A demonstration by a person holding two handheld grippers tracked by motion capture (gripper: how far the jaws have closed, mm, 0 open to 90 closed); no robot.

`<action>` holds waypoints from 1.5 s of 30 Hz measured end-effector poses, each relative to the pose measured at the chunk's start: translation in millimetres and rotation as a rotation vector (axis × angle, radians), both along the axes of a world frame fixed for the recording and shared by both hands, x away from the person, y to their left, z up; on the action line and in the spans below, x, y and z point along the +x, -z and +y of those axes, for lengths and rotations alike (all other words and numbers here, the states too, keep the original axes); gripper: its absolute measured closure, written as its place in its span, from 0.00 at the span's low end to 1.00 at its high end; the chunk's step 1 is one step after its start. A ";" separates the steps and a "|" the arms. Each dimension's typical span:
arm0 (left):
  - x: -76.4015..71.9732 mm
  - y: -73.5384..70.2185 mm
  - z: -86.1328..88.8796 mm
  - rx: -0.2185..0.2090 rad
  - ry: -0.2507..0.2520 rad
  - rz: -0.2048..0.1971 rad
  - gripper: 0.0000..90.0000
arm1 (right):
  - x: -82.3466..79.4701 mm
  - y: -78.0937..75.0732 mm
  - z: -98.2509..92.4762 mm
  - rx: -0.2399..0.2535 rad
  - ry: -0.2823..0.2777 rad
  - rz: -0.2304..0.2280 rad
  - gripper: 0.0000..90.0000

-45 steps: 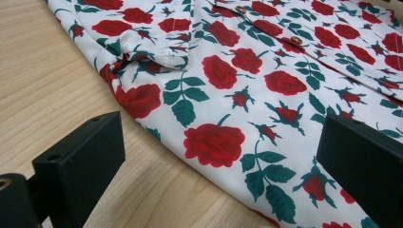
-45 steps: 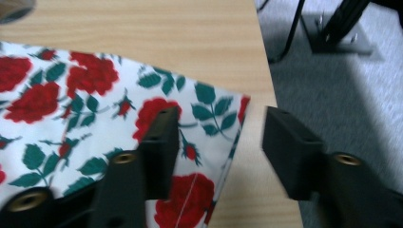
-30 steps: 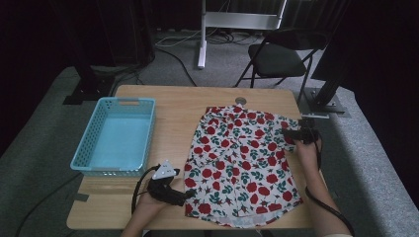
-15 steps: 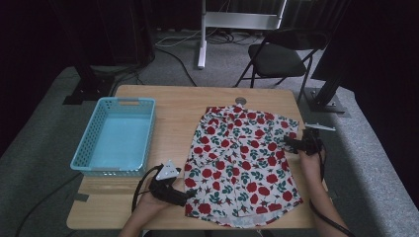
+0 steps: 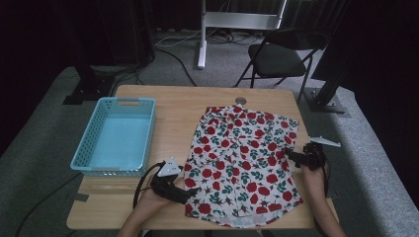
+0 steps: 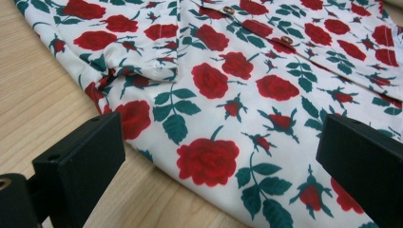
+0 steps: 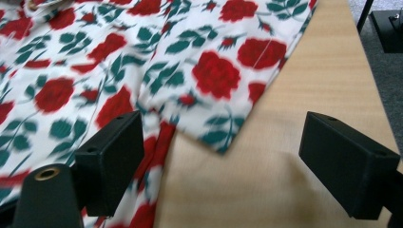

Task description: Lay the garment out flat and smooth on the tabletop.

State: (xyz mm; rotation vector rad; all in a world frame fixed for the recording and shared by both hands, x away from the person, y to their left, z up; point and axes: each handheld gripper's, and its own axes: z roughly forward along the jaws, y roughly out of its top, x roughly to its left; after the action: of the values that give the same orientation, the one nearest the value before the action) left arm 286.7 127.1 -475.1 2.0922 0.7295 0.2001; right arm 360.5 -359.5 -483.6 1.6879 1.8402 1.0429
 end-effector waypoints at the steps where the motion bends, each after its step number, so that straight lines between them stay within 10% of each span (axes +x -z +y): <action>1: 1.2 -0.1 -0.6 0.001 0.004 0.000 0.03 | -4.4 0.8 0.5 0.002 -0.008 -0.002 0.16; 28: 24.4 -16.3 -38.0 -0.010 0.010 -0.033 0.03 | -127.6 0.8 12.7 0.009 -0.063 -0.044 0.16; 45: 56.1 -41.8 -70.9 0.029 0.077 -0.073 0.04 | -161.7 18.2 11.6 -0.004 -0.050 -0.104 0.17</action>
State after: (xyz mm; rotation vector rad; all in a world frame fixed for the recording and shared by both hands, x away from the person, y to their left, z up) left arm 342.8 56.2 -433.3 2.1250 0.6046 0.2445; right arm 198.9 -347.9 -501.9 1.5626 1.8251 1.1249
